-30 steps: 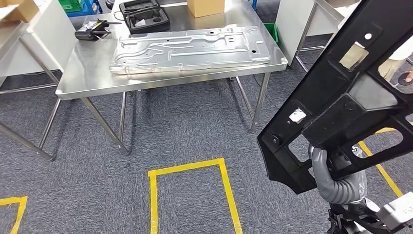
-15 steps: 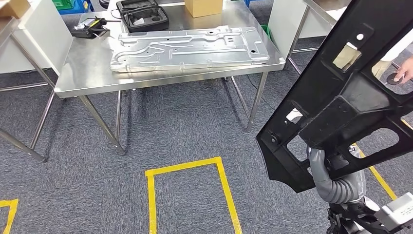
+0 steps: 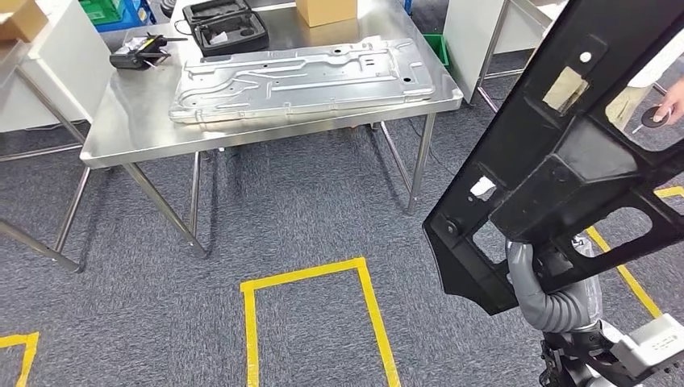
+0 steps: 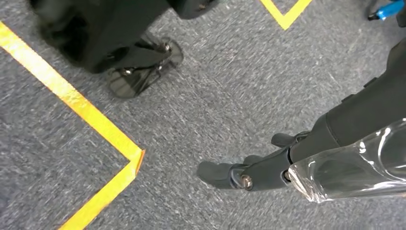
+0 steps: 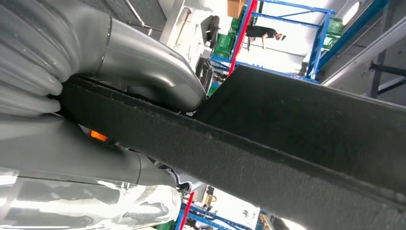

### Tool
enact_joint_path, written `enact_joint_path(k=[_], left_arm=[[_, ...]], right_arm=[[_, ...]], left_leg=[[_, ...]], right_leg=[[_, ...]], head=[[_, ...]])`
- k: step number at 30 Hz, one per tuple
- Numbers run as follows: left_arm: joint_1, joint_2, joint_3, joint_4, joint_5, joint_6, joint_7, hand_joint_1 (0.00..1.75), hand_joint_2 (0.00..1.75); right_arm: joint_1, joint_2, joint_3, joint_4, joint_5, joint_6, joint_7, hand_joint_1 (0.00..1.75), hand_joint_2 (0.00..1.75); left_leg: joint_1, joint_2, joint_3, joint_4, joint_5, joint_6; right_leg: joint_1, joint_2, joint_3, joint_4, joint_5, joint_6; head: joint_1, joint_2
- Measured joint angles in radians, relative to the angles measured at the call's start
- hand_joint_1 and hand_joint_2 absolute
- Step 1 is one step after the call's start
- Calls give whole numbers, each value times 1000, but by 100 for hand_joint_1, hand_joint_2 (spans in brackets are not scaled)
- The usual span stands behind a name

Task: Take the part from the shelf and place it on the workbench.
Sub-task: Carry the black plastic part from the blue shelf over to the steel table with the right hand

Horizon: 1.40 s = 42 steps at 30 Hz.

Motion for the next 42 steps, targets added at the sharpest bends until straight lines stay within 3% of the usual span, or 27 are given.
enact_joint_path(k=[1,2,3,5,6,7,11,13,15,16,17,18,20,21,23,26,28,30,31,32,33,34,36,37,40,42], left_arm=[[2,0,0,0,0,0,0,0,175],[6,0,0,0,0,0,0,0,175],[8,0,0,0,0,0,0,0,175],[8,1,-1,0,0,0,0,0,175],[7,2,-1,0,0,0,0,0,175],[5,3,-1,0,0,0,0,0,175],[6,4,-1,0,0,0,-1,0,175],[5,3,-1,0,0,0,-2,0,175],[5,2,-1,0,0,0,-2,0,175],[5,1,-1,0,0,-1,-2,0,175],[6,1,-1,0,0,-1,-2,0,175],[7,0,-1,0,0,-1,-2,0,175],[7,1,-1,0,0,-2,-2,0,175],[6,1,-1,0,0,-3,-2,0,175],[5,2,-1,0,0,-3,-3,0,175],[4,3,-1,0,0,-3,-4,0,175],[3,3,-1,0,0,-2,-4,0,175],[3,3,-1,0,0,-2,-5,0,175],[5,3,-1,0,0,-1,-5,0,175],[8,3,-1,0,0,-1,-5,0,175],[10,3,-1,0,0,-1,-4,0,175],[11,3,-1,0,0,-1,-4,0,175],[11,4,-1,1,-1,-1,-3,0,175],[10,5,-1,1,-1,-1,-2,0,175],[10,5,-1,1,-1,-3,0,0,175],[12,5,-2,1,-1,-5,0,0,175]], right_arm=[[0,0,0,0,1,-1,2,175,175],[0,0,1,0,1,-2,3,175,175],[0,0,1,0,1,-2,3,175,175],[0,0,1,0,1,-5,2,175,175],[0,0,1,0,1,-7,2,175,175],[0,0,1,0,0,-8,1,175,175],[0,0,2,0,-1,-9,0,175,175],[0,-1,2,0,0,-10,-1,175,175],[0,-1,2,0,-1,-10,-1,175,175],[1,0,3,0,-1,-10,-1,175,175],[1,0,3,1,-2,-10,-1,175,175],[1,0,4,1,-2,-10,-1,175,175],[1,0,4,1,-4,-10,-3,175,175],[1,0,5,1,-6,-10,-5,175,175],[2,1,5,1,-8,-10,-8,175,175],[4,1,6,1,-8,-10,-10,175,175],[4,1,6,1,-8,-10,-10,175,175],[4,1,6,1,-8,-10,-10,175,175],[5,1,6,1,-8,-10,-10,175,175],[5,1,7,1,-8,-10,-10,175,175],[5,1,7,1,-8,-10,-10,175,175],[5,1,7,1,-8,-10,-10,175,175],[5,1,7,1,-8,-11,-11,175,175],[6,1,7,1,-9,-11,-12,175,175],[8,2,8,1,-10,-13,-13,175,175],[9,2,8,1,-11,-13,-14,175,175]], left_leg=[[0,0,-22,43,-9,0],[0,0,-25,43,3,2],[0,0,-6,-2,33,7],[-6,-1,66,-158,106,23],[-9,0,94,-220,129,30],[-12,1,108,-256,140,35],[-10,3,114,-282,152,46],[-3,3,118,-291,160,53],[-3,3,117,-291,160,55],[-3,3,117,-291,159,55],[-2,3,117,-291,159,54],[-1,3,119,-290,157,52],[0,0,125,-287,150,44],[-1,-1,126,-285,144,38],[-5,-2,127,-281,136,27],[-2,-2,125,-267,123,15],[2,-2,84,-182,86,4],[4,-2,-5,-25,33,-4],[5,-2,-46,39,20,-4],[4,-2,-73,70,25,-2],[3,-2,-78,54,53,3],[1,-2,-63,-4,99,11],[-9,-2,-6,-161,187,34],[-14,-1,17,-217,208,43],[-23,2,38,-259,202,54],[-19,1,60,-271,193,62]], right_leg=[[1,-1,0,0,0,0],[2,-1,0,0,0,0],[3,0,1,0,0,0],[7,0,4,0,-1,0],[10,0,4,1,-1,1],[10,-1,3,1,-1,3],[8,-2,-2,9,-8,21],[7,1,-36,85,-56,27],[6,3,-101,221,-119,33],[4,3,-126,271,-134,36],[2,3,-134,285,-128,39],[0,3,-118,253,-102,42],[-7,2,-43,108,-35,49],[-8,4,-10,44,-15,48],[-7,9,15,-4,-13,38],[-5,11,18,-3,-18,16],[-7,10,26,-4,-22,6],[-5,10,34,-4,-30,0],[-4,11,39,-4,-35,-1],[-2,12,46,-4,-41,-2],[-1,14,55,-4,-48,-2],[1,16,67,-4,-57,-1],[4,18,89,-7,-74,1],[3,19,94,-10,-81,3],[0,21,102,-5,-79,17],[1,16,87,43,-81,25]], head=[[0,0],[0,0],[0,0],[0,0],[0,0],[0,0],[1,0],[2,0],[3,0],[3,0],[3,0],[3,0],[3,0],[3,0],[2,0],[1,0],[-1,0],[-2,0],[-2,0],[-2,0],[-2,0],[-2,0],[-2,0],[-2,0],[-3,0],[-2,0]])
